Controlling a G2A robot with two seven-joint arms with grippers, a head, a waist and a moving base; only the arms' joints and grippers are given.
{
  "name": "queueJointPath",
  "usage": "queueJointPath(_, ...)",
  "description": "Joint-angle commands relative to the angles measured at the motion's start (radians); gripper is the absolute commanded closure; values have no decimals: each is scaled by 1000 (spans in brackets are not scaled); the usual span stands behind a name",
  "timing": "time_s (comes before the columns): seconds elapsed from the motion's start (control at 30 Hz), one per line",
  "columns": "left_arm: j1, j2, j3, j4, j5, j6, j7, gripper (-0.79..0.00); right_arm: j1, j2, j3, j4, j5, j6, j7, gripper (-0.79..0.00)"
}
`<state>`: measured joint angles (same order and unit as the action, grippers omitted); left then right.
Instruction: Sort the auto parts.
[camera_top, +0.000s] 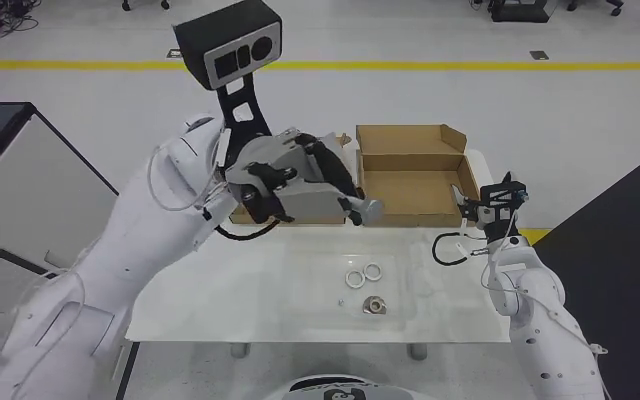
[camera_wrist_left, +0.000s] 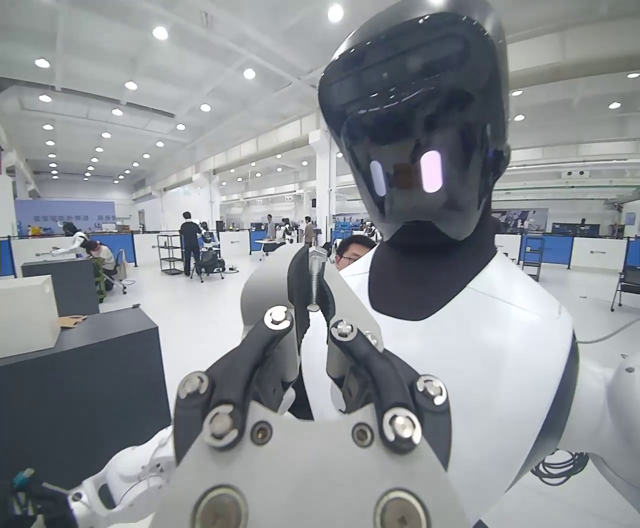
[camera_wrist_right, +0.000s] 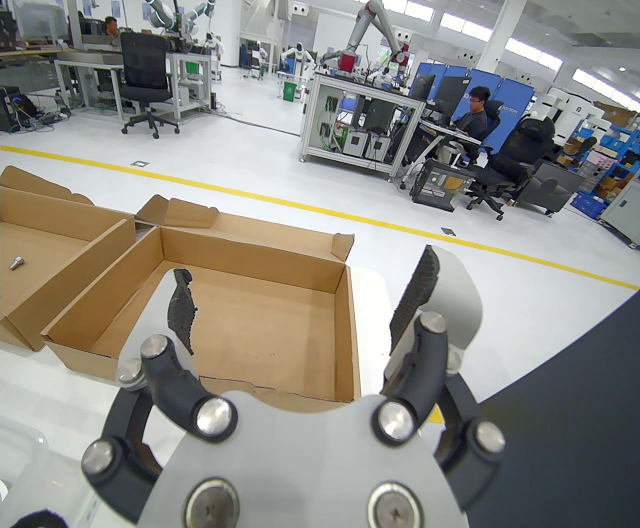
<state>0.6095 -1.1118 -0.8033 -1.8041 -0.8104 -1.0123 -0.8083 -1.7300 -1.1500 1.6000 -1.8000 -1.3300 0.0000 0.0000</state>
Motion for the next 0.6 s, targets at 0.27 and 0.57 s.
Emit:
queueJointPath(0.27, -17, 27, 13, 87, 147, 0, 0, 0, 0, 0, 0, 0, 0, 0, 0, -785)
queueJointPath(0.57, 3, 26, -6, -3, -4, 0, 0, 0, 0, 0, 0, 0, 0, 0, 0, -785)
